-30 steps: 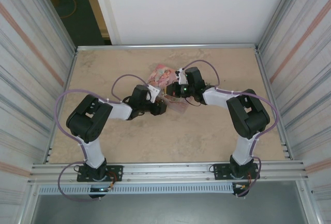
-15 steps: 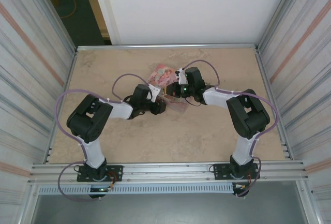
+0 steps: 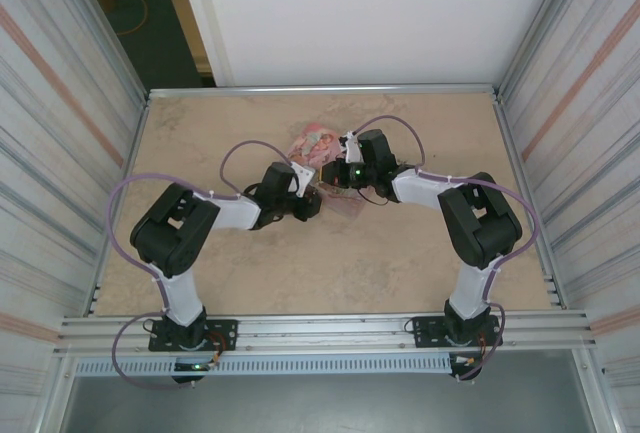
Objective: Unlock a padlock with a key
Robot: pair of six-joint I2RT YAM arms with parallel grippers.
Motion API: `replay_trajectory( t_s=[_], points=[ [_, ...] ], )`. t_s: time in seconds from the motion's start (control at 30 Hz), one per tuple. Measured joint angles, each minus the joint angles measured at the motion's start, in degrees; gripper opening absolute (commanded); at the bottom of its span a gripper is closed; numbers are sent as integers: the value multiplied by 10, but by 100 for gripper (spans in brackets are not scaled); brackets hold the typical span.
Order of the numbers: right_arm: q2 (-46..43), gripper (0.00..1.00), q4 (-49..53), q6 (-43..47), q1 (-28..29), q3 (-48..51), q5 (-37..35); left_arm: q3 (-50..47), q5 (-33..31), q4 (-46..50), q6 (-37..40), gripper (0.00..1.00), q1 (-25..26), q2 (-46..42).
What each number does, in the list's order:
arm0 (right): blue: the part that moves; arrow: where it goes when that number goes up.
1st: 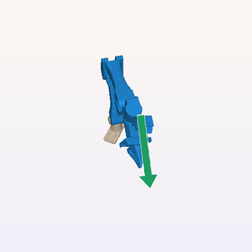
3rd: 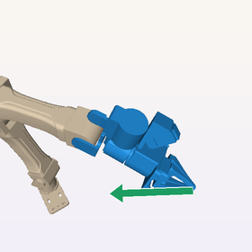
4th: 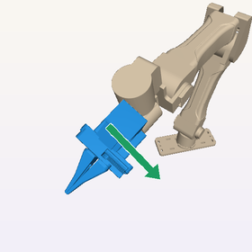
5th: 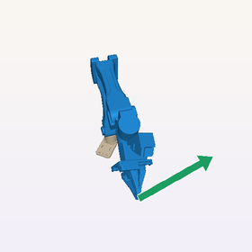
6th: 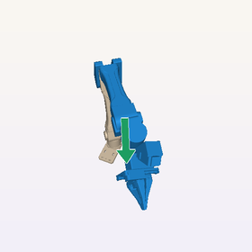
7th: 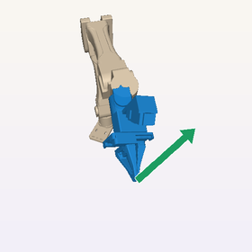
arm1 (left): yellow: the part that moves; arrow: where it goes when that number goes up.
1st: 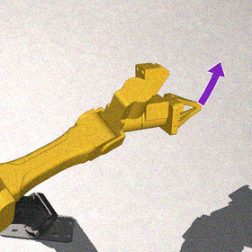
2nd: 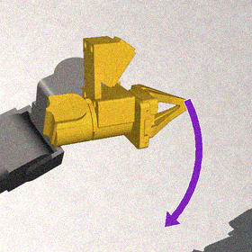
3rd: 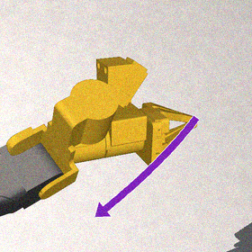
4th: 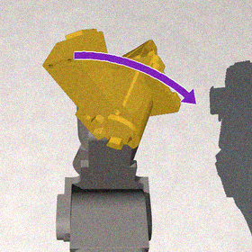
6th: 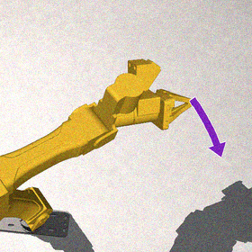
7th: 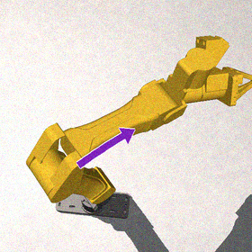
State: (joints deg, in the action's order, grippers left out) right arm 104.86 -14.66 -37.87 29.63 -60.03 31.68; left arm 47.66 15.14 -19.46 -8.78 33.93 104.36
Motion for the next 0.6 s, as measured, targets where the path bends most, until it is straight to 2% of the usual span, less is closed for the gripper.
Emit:
replay_trajectory(
  t_s=[0.3,0.6],
  points=[
    [-14,0,24,0,1,0,-5,0,1,11,-1,14,4,-11],
    [-98,0,75,10,-24,25,-29,1,7,60,-40,12,7,-52]
  ],
)
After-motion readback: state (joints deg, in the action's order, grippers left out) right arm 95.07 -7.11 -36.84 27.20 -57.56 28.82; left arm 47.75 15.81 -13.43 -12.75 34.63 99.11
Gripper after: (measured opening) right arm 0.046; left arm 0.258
